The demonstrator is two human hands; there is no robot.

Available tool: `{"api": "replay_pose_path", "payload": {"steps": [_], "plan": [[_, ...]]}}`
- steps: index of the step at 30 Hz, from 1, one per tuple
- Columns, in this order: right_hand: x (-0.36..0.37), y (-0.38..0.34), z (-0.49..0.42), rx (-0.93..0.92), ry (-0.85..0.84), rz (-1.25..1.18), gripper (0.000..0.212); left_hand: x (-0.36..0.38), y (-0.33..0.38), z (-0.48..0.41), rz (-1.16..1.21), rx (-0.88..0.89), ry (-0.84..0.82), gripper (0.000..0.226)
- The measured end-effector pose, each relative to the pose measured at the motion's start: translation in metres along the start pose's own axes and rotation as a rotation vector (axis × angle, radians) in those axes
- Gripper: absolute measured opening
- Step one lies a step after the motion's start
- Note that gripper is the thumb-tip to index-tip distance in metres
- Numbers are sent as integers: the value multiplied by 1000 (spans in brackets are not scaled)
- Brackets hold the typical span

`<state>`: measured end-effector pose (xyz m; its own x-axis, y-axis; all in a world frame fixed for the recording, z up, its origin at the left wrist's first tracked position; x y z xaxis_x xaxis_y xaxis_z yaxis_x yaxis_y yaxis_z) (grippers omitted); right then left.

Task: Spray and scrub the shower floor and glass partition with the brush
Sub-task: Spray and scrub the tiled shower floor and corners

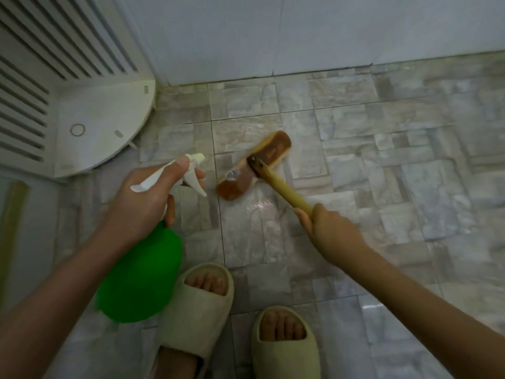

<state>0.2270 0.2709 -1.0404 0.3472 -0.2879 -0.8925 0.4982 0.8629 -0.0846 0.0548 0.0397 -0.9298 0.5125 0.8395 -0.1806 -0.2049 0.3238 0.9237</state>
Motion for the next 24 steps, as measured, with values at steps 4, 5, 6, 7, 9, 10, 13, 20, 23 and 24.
{"api": "replay_pose_path", "payload": {"steps": [4, 5, 6, 7, 9, 10, 13, 20, 23, 24], "plan": [[25, 64, 74, 144, -118, -68, 50, 21, 2, -4, -49, 3, -71, 47], [32, 90, 112, 230, -146, -73, 46, 30, 5, -6, -47, 12, -95, 48], [34, 111, 145, 331, -186, -79, 43, 34, 7, -6, -50, 15, -104, 48], [33, 126, 172, 412, -204, -76, 44, 39, 8, -8, -57, 21, -116, 47], [34, 137, 195, 498, -233, -78, 47, 55, 10, -7, -66, 28, -158, 44], [36, 131, 188, 501, -237, -100, 49, 63, 10, -6, -61, 28, -182, 42], [23, 102, 123, 468, -73, -189, 53, 91, 10, -4, -47, 29, -296, 42], [65, 116, 206, 718, -122, -337, 51, 155, 5, -4, -64, 36, -498, 42], [76, 126, 287, 977, -240, -442, 46, 177, 4, -1, -73, 17, -564, 43], [78, 135, 291, 1011, -264, -473, 46, 185, 3, 0, -83, 11, -598, 43]]}}
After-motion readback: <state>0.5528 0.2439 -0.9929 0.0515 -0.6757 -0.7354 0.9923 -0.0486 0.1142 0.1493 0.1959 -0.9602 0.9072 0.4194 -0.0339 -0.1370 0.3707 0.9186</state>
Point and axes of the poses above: each hand's wrist, its own z-axis away from the middle knuckle, its own x-axis out of the palm, y = z × x, the point moved 8 cm from there along -z, towards the middle knuckle, and after that the axes turned 8 degrees about z, right-handed, at the moved point
